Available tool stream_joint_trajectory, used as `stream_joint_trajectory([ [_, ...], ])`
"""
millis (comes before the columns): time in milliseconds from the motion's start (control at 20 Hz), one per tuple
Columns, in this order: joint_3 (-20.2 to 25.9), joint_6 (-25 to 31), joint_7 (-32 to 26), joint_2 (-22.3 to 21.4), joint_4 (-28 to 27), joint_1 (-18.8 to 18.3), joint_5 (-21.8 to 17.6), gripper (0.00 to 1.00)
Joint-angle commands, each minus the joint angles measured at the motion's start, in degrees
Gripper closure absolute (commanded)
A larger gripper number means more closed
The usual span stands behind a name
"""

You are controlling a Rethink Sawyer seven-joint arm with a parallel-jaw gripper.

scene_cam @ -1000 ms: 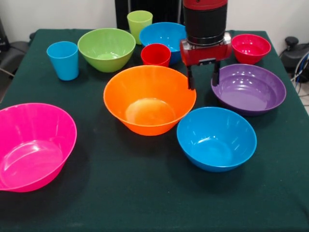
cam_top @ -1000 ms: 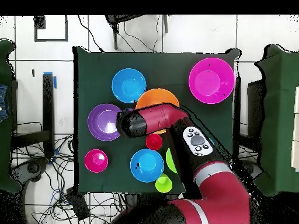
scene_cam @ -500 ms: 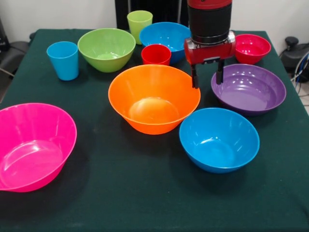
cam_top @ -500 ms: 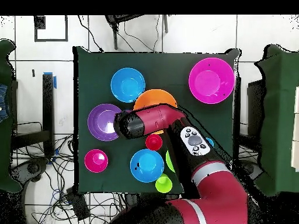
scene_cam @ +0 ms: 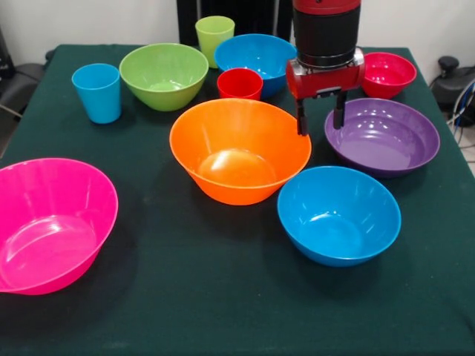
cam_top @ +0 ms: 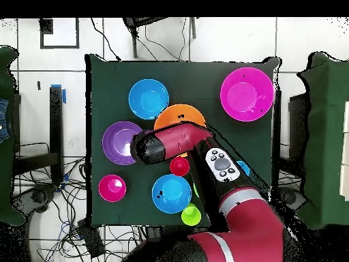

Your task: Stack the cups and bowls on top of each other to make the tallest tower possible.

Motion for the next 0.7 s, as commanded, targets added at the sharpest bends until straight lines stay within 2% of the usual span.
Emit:
stream_joint_trajectory([
  [50,-2.35,3.46,-6.6,0.74,-2.18,1.99,-7.28,0.0],
  [500,-4.59,5.55,-6.56,0.12,-4.8,3.74,-10.47,0.0],
  [700,-3.78,5.83,-7.4,-0.25,-4.42,2.22,-9.78,0.0],
])
